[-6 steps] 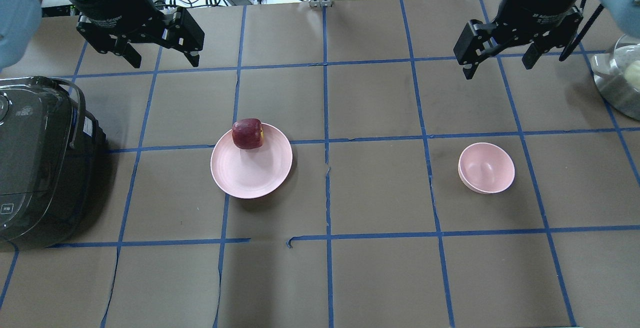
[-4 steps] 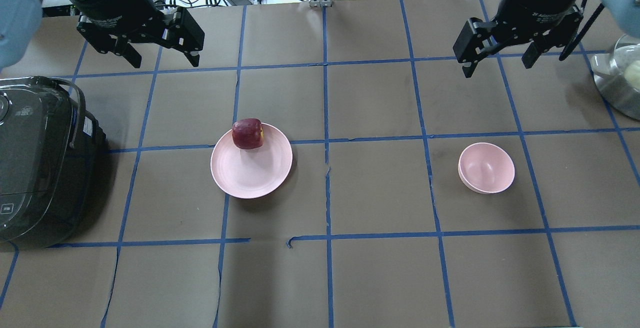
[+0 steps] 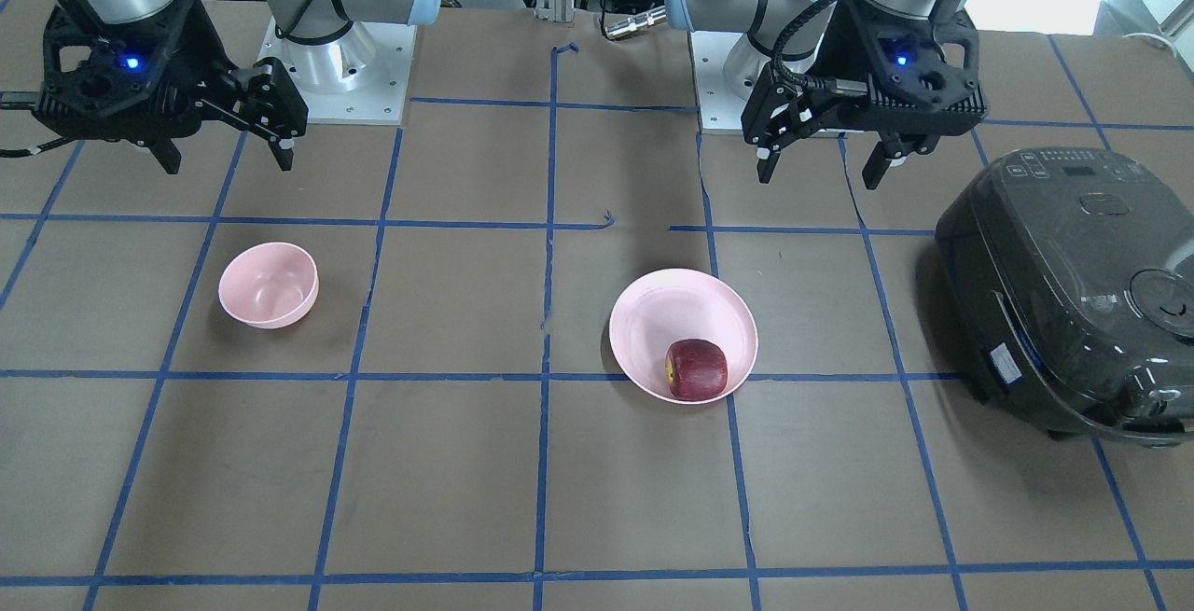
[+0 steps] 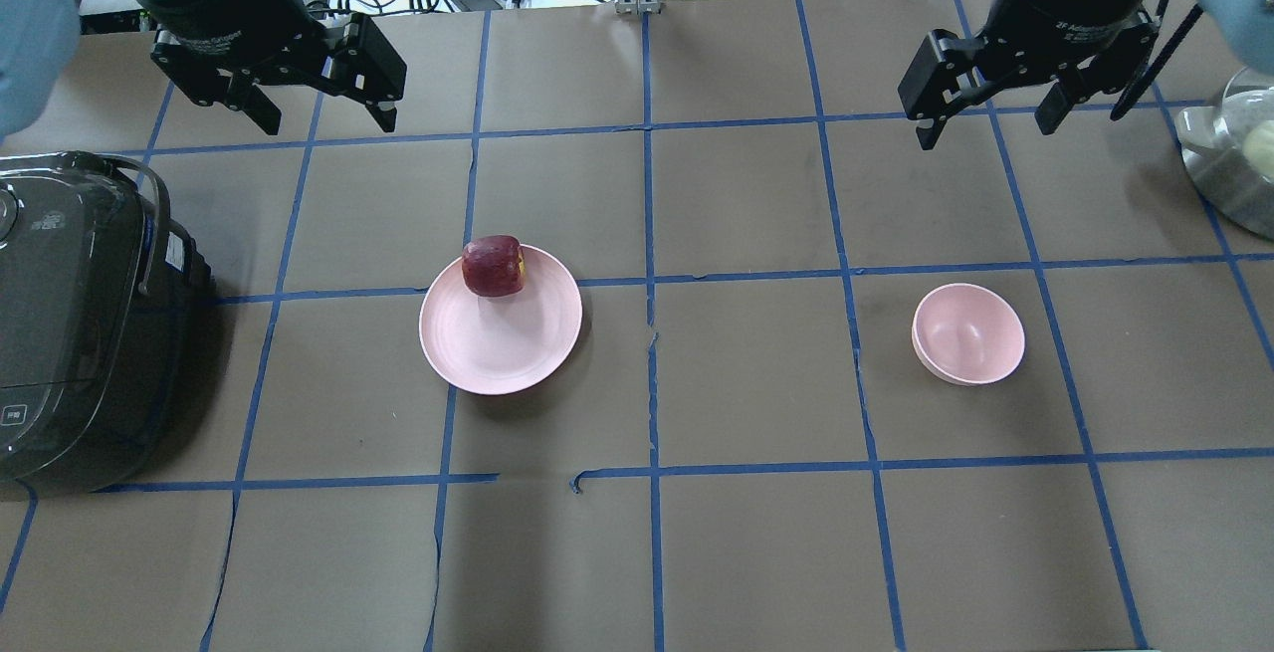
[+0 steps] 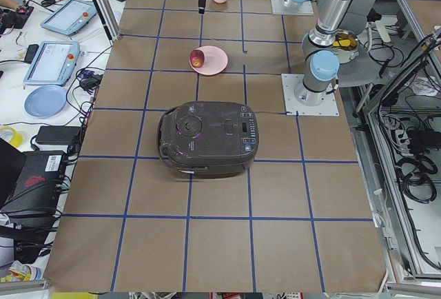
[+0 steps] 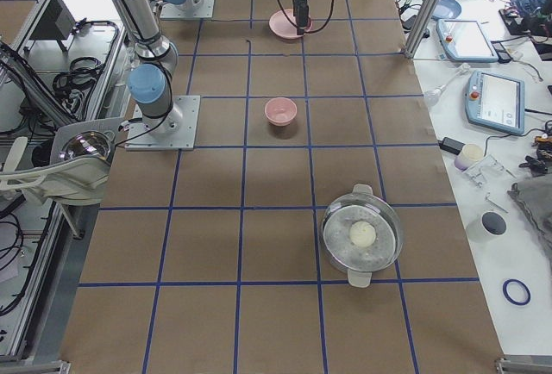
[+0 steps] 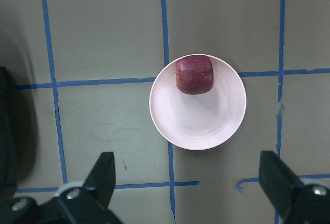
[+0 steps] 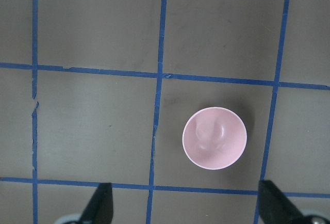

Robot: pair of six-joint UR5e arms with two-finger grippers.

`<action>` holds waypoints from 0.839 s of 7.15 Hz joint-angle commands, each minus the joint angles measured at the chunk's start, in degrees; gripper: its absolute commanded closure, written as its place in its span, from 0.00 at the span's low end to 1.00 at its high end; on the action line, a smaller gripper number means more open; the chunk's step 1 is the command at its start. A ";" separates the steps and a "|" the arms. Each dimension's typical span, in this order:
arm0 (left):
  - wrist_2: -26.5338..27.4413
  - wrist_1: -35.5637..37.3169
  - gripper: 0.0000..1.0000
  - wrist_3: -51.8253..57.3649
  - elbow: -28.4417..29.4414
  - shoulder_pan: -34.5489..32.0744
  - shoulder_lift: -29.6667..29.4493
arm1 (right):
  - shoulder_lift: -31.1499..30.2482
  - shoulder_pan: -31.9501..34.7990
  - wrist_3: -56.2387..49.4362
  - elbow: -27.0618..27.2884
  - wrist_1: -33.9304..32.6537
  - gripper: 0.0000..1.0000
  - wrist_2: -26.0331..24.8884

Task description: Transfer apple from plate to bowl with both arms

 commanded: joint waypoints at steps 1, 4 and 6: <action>-0.07 0.00 0.00 0.00 0.00 0.04 -0.05 | 0.00 0.00 -0.79 -0.08 0.02 0.00 0.08; -0.15 0.09 0.00 -0.17 -0.44 0.04 0.04 | 0.00 0.00 -0.79 0.10 0.02 0.00 -0.01; -0.42 0.09 0.00 -0.17 -0.53 0.04 0.04 | 0.18 0.00 -0.79 0.19 0.55 0.00 -0.88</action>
